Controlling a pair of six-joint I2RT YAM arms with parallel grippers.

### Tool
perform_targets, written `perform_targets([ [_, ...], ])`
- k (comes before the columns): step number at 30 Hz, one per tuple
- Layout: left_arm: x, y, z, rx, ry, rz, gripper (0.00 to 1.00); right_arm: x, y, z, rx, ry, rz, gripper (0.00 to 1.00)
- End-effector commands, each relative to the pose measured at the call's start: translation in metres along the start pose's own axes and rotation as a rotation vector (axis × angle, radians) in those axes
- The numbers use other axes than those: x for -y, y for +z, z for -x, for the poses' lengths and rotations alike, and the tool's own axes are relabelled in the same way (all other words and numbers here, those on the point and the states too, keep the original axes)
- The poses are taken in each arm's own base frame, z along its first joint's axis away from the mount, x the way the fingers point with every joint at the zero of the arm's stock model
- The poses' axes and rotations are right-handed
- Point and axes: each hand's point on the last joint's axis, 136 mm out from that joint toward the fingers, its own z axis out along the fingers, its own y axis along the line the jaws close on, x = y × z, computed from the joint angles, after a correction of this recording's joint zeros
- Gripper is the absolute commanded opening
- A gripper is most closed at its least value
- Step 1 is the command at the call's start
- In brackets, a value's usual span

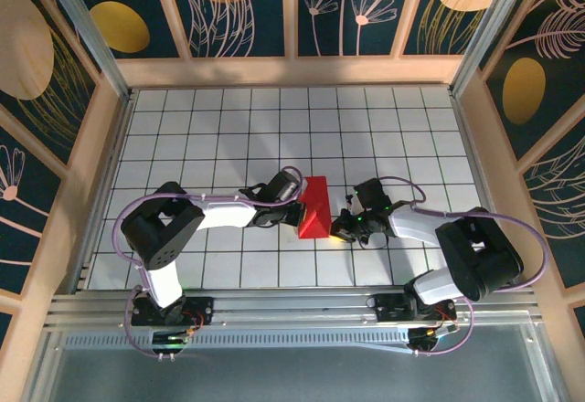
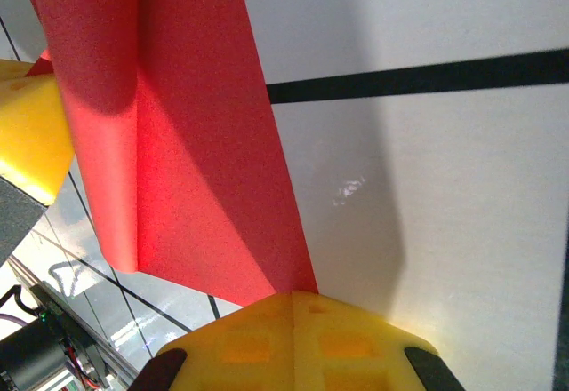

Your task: Fold a paper plane with a square sheet of paper (fold left side to right side)

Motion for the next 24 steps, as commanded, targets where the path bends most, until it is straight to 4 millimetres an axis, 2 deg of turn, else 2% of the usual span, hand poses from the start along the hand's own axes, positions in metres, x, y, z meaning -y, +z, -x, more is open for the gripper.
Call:
perform_targets([
  [1,-0.009,0.003,0.000,-0.010,0.009,0.033,0.00,0.025,0.005,-0.010,-0.026,0.040,-0.103,0.00],
  [13,-0.016,0.010,-0.013,-0.052,0.028,0.049,0.00,0.015,0.004,-0.006,-0.022,0.027,-0.069,0.00],
  [24,-0.018,0.013,-0.018,-0.072,0.043,0.051,0.00,-0.031,-0.012,0.015,0.046,-0.032,0.063,0.00],
])
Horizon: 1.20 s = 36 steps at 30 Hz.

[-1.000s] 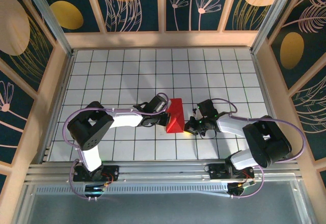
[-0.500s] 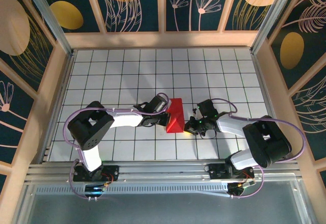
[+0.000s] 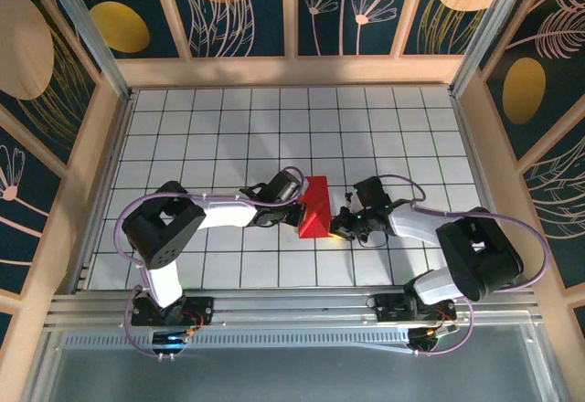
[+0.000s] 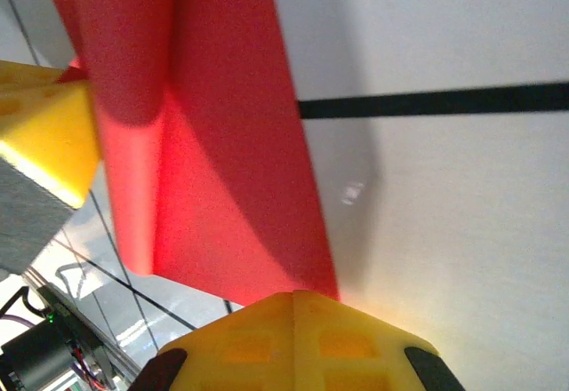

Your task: Fold a paper plane with a square sheet of paper (fold left side to right side)

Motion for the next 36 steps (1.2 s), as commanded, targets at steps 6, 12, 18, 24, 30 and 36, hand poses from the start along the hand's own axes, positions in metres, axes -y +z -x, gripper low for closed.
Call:
perform_targets([
  [6,-0.017,0.010,-0.019,-0.069,0.009,0.052,0.00,-0.045,-0.010,0.024,0.070,-0.037,0.129,0.00],
  [12,-0.019,0.011,-0.020,-0.074,0.008,0.057,0.00,-0.062,0.000,0.032,0.068,-0.047,0.187,0.00],
  [18,-0.019,0.010,-0.019,-0.070,0.008,0.061,0.00,-0.063,0.012,0.037,0.060,-0.047,0.186,0.00],
  [24,-0.020,0.011,-0.021,-0.076,0.008,0.065,0.00,-0.065,0.017,0.041,0.055,-0.055,0.187,0.00],
  [30,-0.020,0.011,-0.021,-0.076,0.008,0.066,0.00,-0.066,0.023,0.037,0.040,-0.070,0.178,0.00],
  [36,-0.022,0.012,-0.023,-0.082,0.008,0.073,0.00,-0.054,0.028,0.034,0.033,-0.053,0.147,0.00],
])
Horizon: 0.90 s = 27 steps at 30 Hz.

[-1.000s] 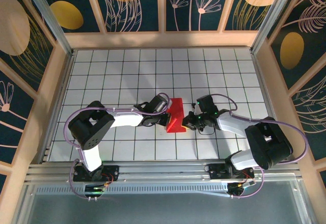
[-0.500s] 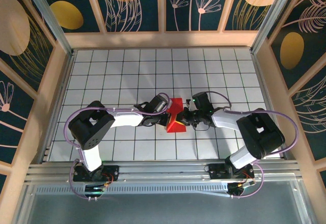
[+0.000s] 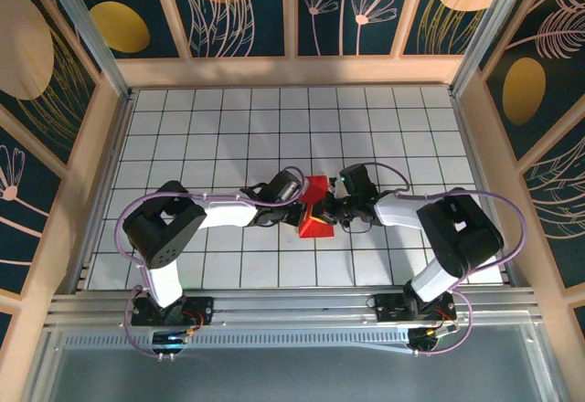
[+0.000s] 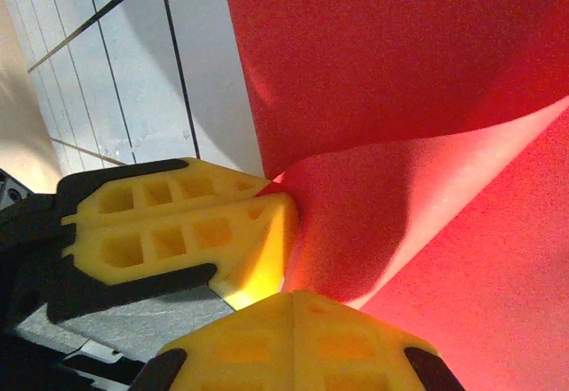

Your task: Fold a paper plane with a square sheet of paper (fold left side to right side)

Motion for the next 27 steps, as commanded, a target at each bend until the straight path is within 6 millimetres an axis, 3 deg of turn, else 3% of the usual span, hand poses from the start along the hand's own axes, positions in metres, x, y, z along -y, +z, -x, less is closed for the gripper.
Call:
perform_targets([
  [1,-0.022,0.011,-0.023,-0.083,0.001,0.073,0.00,0.001,0.004,0.002,0.006,-0.011,-0.005,0.00],
  [27,-0.024,0.012,-0.023,-0.081,0.000,0.081,0.00,0.044,0.008,-0.014,-0.026,0.076,-0.147,0.00],
])
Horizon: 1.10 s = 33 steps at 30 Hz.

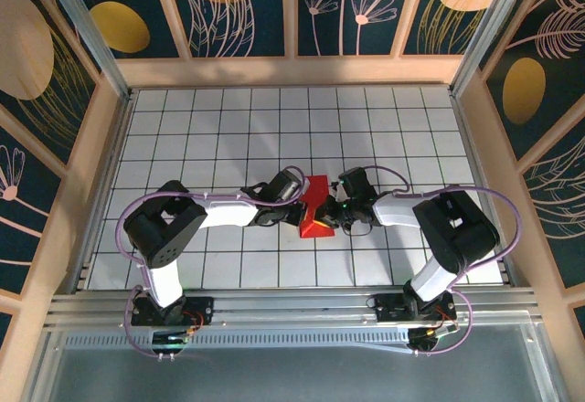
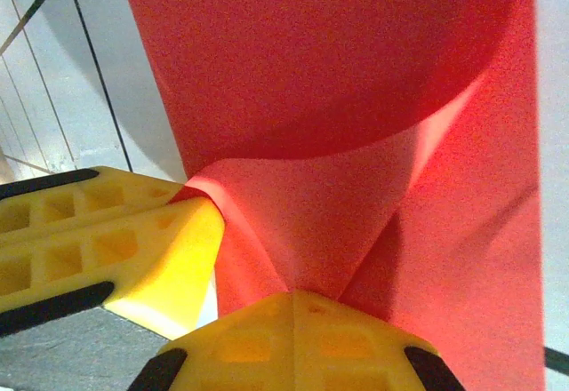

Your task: Fold a paper plane with a square sheet of paper (fold left side to right side)

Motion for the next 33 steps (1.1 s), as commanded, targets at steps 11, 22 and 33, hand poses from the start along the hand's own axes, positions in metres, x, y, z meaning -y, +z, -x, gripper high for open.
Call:
perform_targets([
  [11,-0.011,-0.001,0.005,-0.006,-0.015,0.062,0.14,0.037,0.005,-0.019,-0.038,0.072,-0.118,0.00],
  [22,0.008,-0.057,0.042,0.099,-0.080,0.029,0.34,0.034,0.003,-0.018,-0.025,0.069,-0.097,0.00],
  [33,0.064,-0.079,-0.018,-0.057,-0.254,-0.382,0.12,0.032,0.003,-0.018,-0.022,0.062,-0.085,0.00],
])
